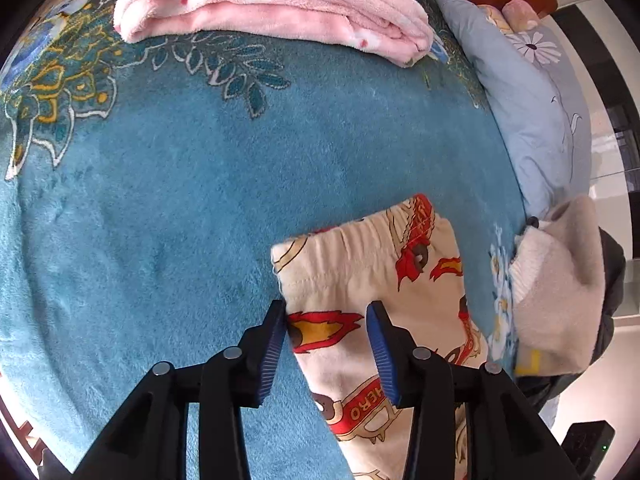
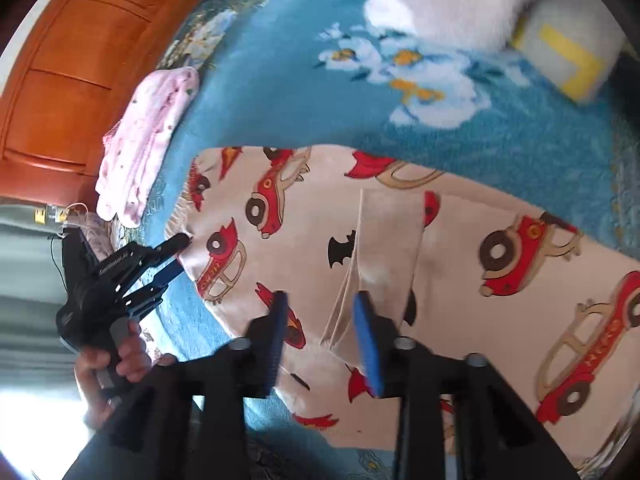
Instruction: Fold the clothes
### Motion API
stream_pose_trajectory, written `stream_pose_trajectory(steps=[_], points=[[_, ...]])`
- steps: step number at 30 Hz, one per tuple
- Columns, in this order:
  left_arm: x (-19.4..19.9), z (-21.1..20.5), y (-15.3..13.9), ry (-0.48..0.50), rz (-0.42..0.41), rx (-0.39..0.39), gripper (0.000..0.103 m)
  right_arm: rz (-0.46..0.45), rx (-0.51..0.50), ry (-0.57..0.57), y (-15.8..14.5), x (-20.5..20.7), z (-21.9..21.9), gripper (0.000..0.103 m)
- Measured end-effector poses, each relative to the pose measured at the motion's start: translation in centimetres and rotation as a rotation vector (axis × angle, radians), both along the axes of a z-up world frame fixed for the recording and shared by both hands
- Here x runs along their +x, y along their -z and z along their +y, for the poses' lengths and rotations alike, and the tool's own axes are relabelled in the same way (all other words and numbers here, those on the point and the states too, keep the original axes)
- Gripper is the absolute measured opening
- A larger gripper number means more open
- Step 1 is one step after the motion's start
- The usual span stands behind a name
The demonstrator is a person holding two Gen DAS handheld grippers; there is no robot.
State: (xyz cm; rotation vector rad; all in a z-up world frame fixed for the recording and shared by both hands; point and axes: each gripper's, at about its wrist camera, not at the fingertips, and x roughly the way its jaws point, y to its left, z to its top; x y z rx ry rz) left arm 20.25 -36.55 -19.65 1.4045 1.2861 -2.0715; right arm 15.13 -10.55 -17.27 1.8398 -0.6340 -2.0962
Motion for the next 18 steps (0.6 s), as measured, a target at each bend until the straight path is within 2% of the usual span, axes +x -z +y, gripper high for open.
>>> stream_pose_trajectory(steps=[3,7,10,11,15,18], points=[[0.1,-0.6,0.4,-0.067,0.013,0.036,0.047,0.042,0.002,0.003,-2.1,1.7,2.2,0.037],[0.0,-0.9,0.7,-0.150,-0.012,0.070,0.044,0.072,0.092,0.028,-3.9,6.0,6.6,0.038],[-0.8,-0.4,0.1,-0.115,-0.098,-0.007,0.023,0.047,0.120,0.073,-3.9,8.5,9.9,0.038],[-1.0,-0.2,-0.4,-0.105,-0.102,-0.030,0.019,0.036,0.122,0.094,-3.7,9.1,11.0,0.038],[-1.6,1.8,-4.1,-0.049,-0.049,-0.131,0.016,0.008,0.091,0.198,-3.0,11.1,14.9,0.038],[-2.5,5.4,-9.5,0.062,0.056,-0.235,0.016,-0.006,0.064,0.258,-2.3,12.0,17.0,0.038]])
